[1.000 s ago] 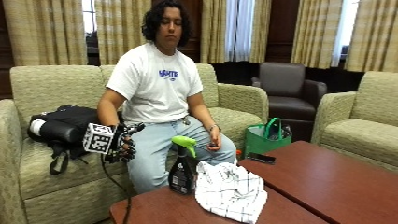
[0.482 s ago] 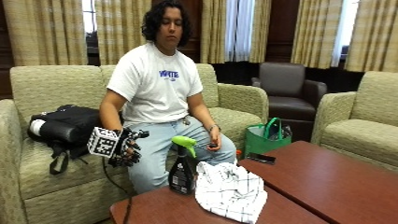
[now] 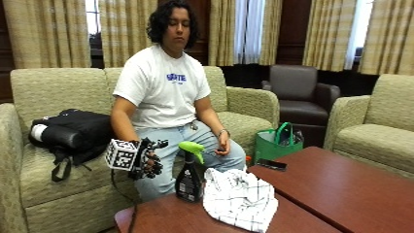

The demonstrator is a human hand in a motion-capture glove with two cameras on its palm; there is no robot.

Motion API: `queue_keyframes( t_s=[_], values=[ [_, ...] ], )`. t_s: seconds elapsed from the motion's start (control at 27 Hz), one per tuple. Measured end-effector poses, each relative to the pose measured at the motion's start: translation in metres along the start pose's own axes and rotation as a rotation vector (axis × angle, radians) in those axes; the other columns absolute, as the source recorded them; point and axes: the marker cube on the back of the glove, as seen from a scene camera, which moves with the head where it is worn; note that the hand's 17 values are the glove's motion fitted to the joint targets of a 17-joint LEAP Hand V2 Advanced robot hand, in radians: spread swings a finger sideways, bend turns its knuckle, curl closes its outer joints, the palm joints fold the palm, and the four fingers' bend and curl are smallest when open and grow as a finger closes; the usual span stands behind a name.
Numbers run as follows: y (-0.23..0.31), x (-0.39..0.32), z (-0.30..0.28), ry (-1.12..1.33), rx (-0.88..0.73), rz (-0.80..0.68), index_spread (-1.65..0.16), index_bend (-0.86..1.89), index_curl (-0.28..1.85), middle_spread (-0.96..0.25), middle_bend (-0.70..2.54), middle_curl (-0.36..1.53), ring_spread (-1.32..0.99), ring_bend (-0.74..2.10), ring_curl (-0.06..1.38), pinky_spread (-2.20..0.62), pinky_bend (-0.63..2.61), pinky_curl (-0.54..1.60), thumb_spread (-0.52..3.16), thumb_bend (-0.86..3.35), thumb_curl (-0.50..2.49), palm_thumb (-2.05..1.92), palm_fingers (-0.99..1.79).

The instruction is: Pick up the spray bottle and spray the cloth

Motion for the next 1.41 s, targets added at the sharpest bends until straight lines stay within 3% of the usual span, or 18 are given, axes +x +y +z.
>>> queue_keyframes(
  t_s=[1.41],
  values=[
    [-0.122,-0.036,0.082,-0.084,0.027,0.061,-0.39,0.08,0.13,-0.13,0.34,0.38,-0.14,0.51,0.32,0.14,0.44,0.35,0.88,-0.03,0.35,0.71,0.24]
  ],
)
